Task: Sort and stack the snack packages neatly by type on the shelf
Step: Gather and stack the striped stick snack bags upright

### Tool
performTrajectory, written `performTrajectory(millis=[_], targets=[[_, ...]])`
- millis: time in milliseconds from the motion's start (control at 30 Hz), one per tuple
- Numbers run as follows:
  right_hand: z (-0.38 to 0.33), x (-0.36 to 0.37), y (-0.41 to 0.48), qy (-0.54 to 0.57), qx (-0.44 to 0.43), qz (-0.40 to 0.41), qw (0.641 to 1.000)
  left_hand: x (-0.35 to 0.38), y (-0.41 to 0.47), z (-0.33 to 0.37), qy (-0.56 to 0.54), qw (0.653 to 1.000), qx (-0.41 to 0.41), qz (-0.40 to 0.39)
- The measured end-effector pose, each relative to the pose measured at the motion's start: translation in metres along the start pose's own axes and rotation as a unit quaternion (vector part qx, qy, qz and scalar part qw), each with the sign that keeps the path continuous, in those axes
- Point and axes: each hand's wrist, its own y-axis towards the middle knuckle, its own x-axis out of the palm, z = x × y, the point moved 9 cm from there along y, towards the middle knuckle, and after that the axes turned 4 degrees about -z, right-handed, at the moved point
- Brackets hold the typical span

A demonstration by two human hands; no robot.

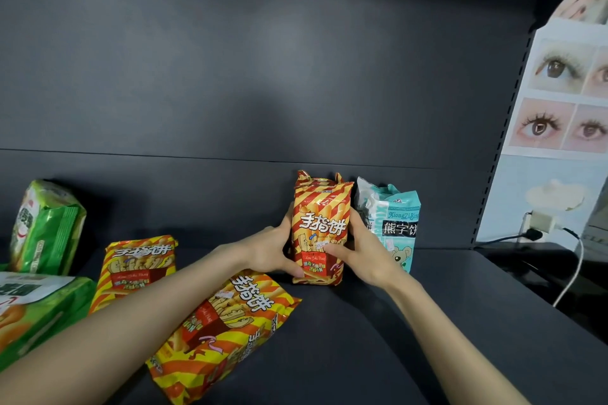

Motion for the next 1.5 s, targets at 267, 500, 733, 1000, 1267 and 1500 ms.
performTrajectory(millis=[267, 500, 733, 1000, 1267, 1500], targets=[[0.001, 0.001, -0.002, -0.029, 0.010, -0.010, 0.999, 0.002, -0.002, -0.007, 0.023, 1.000, -0.021, 0.005], [0.001, -0.003, -0.002, -0.056, 0.034, -0.003, 0.998, 0.001, -0.006, 0.002, 0.058, 0.998, -0.036, -0.009], [-0.013, -0.019, -0.013, -0.156, 0.045, 0.030, 0.986, -0.020, -0.022, 0.016, 0.113, 0.992, -0.023, 0.045], [-0.040, -0.028, -0.045, -0.252, 0.009, 0.027, 0.967, -0.041, -0.070, 0.042, 0.157, 0.981, -0.027, 0.106], [-0.064, 0.012, -0.065, -0.220, -0.036, -0.037, 0.974, -0.043, -0.148, 0.017, 0.158, 0.972, -0.092, 0.149], [-0.076, 0.060, -0.067, -0.175, -0.049, -0.089, 0.979, -0.039, -0.204, -0.018, 0.125, 0.965, -0.133, 0.186]])
